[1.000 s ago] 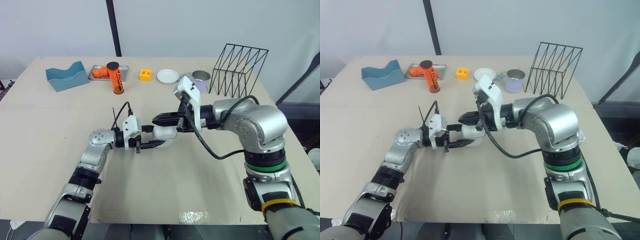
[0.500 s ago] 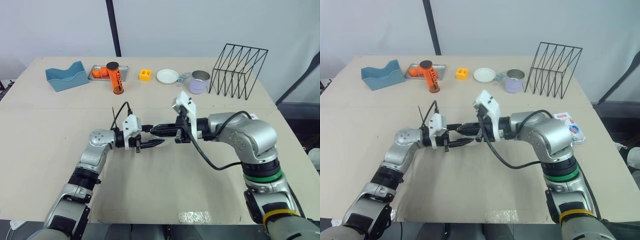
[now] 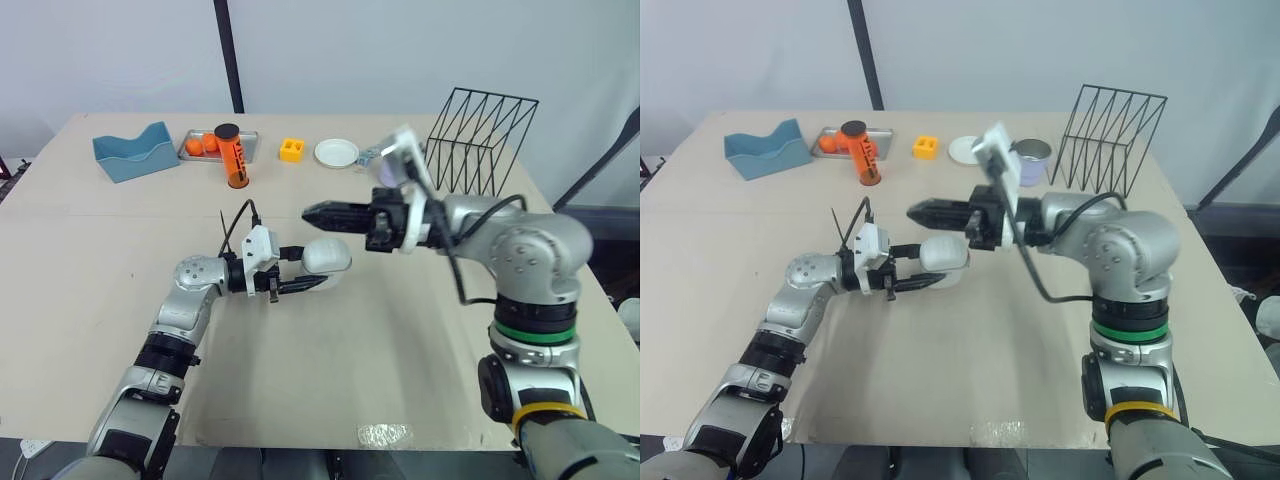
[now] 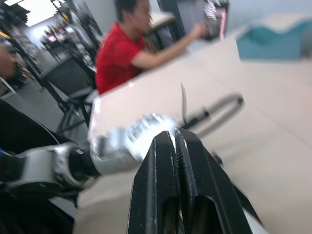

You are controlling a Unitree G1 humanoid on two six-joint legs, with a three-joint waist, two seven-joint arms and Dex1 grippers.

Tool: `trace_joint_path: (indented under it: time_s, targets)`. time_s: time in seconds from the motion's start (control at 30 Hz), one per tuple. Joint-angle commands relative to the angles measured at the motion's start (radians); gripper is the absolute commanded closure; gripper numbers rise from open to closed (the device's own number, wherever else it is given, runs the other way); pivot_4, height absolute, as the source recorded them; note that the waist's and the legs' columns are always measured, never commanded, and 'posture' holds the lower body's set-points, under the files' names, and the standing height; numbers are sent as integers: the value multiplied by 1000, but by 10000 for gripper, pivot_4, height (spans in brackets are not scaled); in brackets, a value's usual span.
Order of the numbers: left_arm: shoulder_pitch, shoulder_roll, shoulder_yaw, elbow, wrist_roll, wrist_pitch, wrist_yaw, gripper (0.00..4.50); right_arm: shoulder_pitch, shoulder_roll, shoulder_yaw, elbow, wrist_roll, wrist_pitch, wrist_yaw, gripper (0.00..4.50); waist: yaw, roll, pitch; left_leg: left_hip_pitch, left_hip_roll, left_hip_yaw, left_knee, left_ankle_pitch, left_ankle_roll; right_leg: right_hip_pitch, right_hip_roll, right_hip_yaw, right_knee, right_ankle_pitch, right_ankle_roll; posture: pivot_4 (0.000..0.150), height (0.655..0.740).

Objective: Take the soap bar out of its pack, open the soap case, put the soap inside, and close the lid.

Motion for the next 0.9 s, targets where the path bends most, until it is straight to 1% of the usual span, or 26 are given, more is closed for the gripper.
trace_joint_path:
  time_s: [0.03, 0.23, 0.53, 0.63, 0.77, 0.9]
  targets:
    - [5, 8, 15, -52, -29, -10, -8, 25629, 0, -28, -43, -47, 57, 4, -30, 43525, 0, 0, 0, 0, 0, 0, 0, 0, 0, 0, 0, 0, 0, 0, 0, 1500, 7371]
    - [61, 24, 13, -135, -75, 56, -33, 25629, 82, -56, 4, -76, 47, 7, -72, 43525, 0, 0, 0, 0, 0, 0, 0, 0, 0, 0, 0, 0, 0, 0, 0, 1500, 7371]
    - [93, 34, 1, -132, -56, 47, -31, 25629, 200, -67, 145, -120, -2, -22, -85, 43525, -1, 0, 0, 1, 0, 1, 0, 0, 0, 0, 0, 1, 0, 0, 0, 1500, 7371]
    - [90, 29, 0, -130, -58, 44, -29, 25629, 223, -78, 191, -100, -29, -31, -93, 43525, 0, 0, 0, 0, 0, 1, 0, 0, 0, 0, 0, 1, 0, 0, 0, 1500, 7371]
    - [88, 26, -3, -137, -63, 41, -27, 25629, 246, -78, 208, -79, -42, -41, -102, 43525, 0, 0, 0, 0, 0, 1, 0, 0, 0, 0, 0, 1, 0, 0, 1, 1500, 7371]
    - [90, 30, -5, -130, -58, 33, -30, 25629, 233, -59, 141, -73, 14, -30, -101, 43525, 0, 0, 0, 0, 0, 1, 0, 0, 0, 0, 1, 1, 0, 0, 1, 1500, 7371]
